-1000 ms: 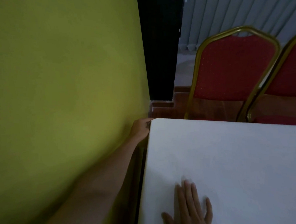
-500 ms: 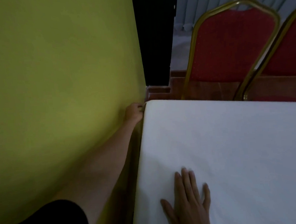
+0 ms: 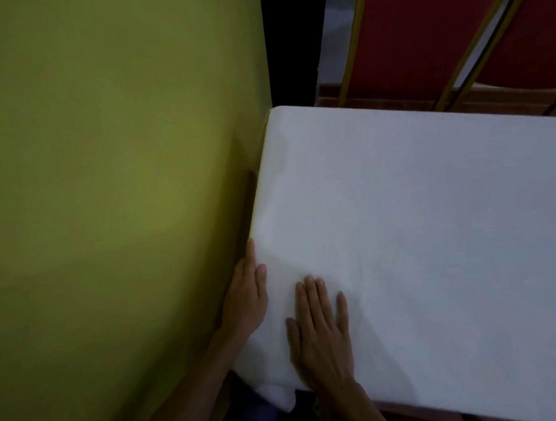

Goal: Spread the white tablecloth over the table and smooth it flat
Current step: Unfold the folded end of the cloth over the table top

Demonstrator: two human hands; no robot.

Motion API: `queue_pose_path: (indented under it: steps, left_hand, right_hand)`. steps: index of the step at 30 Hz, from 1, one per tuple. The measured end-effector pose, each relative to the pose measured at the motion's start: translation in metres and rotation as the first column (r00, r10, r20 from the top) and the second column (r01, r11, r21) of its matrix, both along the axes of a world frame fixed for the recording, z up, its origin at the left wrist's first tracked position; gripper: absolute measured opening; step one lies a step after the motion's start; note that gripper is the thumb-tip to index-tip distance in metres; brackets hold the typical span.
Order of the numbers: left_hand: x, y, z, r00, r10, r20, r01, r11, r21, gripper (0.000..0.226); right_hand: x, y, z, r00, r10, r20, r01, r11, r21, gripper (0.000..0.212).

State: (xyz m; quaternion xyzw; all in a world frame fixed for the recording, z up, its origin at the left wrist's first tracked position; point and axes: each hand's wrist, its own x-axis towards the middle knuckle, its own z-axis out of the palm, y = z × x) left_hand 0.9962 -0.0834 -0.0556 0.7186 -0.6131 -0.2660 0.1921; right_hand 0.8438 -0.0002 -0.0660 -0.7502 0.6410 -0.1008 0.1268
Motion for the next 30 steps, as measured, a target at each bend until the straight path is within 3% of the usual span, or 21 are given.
queue_pose_path:
  steps: [7, 12, 15, 19, 23, 27, 30]
  left_hand:
    - [0.014, 0.132, 0.022, 0.996, 0.084, 0.026, -0.085, 0.995, 0.053, 0.059]
    - [0.041, 0.184, 0.013, 0.97, 0.203, -0.131, -0.174, 0.963, 0.204, 0.056]
    - [0.048, 0.193, 0.007, 0.961, 0.251, -0.113, -0.216, 0.942, 0.257, 0.047]
    - [0.045, 0.178, 0.009, 0.937, 0.253, -0.242, -0.191, 0.949, 0.252, 0.023]
    - [0.055, 0.17, -0.002, 0.942, 0.207, -0.264, -0.153, 0.965, 0.211, 0.021]
    - [0.068, 0.183, -0.009, 0.923, 0.293, -0.248, -0.245, 0.947, 0.209, 0.017]
    - [0.068, 0.192, -0.006, 0.929, 0.22, -0.298, -0.165, 0.966, 0.2, 0.008]
  right_hand:
    - [0.027, 0.067, 0.011, 0.974, 0.211, -0.087, -0.198, 0.971, 0.13, 0.072]
    - [0.016, 0.093, 0.016, 0.903, 0.361, -0.234, -0.299, 0.918, 0.262, 0.104]
    - [0.022, 0.105, 0.026, 0.889, 0.379, -0.256, -0.291, 0.9, 0.323, 0.104]
    - [0.034, 0.11, 0.038, 0.889, 0.375, -0.262, -0.249, 0.877, 0.412, 0.105]
    - [0.031, 0.106, 0.044, 0.874, 0.401, -0.274, -0.252, 0.856, 0.452, 0.104]
    - [0.026, 0.1, 0.056, 0.912, 0.359, -0.2, -0.244, 0.864, 0.441, 0.088]
    - [0.023, 0.101, 0.056, 0.931, 0.31, -0.195, -0.202, 0.879, 0.432, 0.087]
